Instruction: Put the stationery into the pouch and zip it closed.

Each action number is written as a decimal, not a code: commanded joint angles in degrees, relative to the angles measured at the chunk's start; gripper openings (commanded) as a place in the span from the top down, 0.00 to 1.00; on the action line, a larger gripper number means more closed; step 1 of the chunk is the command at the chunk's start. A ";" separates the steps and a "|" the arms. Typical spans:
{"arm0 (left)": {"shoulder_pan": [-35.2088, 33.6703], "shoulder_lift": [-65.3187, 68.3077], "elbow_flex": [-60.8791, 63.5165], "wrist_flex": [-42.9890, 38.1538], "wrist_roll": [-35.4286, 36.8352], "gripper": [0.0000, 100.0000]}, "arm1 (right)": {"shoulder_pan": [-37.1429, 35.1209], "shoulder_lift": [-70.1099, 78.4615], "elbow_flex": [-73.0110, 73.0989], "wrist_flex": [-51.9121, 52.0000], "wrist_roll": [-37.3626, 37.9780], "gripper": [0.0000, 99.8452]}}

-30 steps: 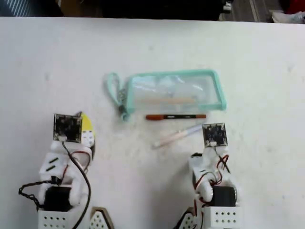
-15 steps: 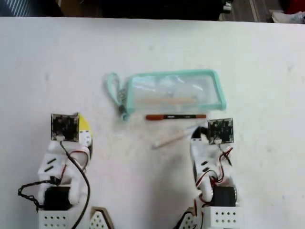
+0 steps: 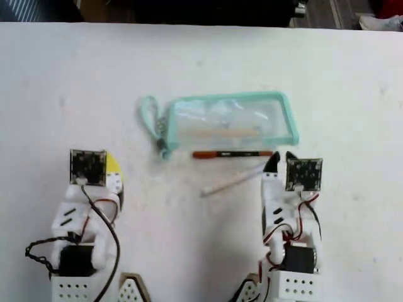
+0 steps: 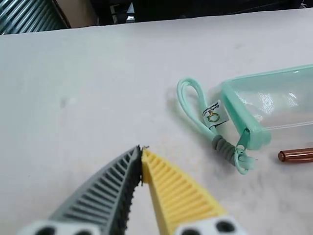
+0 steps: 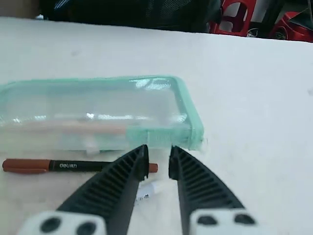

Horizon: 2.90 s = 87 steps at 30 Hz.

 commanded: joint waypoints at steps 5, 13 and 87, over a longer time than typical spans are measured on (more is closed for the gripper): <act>0.48 -0.31 -0.88 -0.44 0.35 0.98 | 0.40 -0.04 0.53 2.42 5.89 0.95; -0.84 -0.31 -0.97 -0.09 0.35 0.98 | 0.13 -0.04 0.18 3.74 7.03 0.95; -12.70 33.89 -11.25 -15.38 17.58 0.93 | -43.56 61.32 -56.70 23.34 19.87 0.95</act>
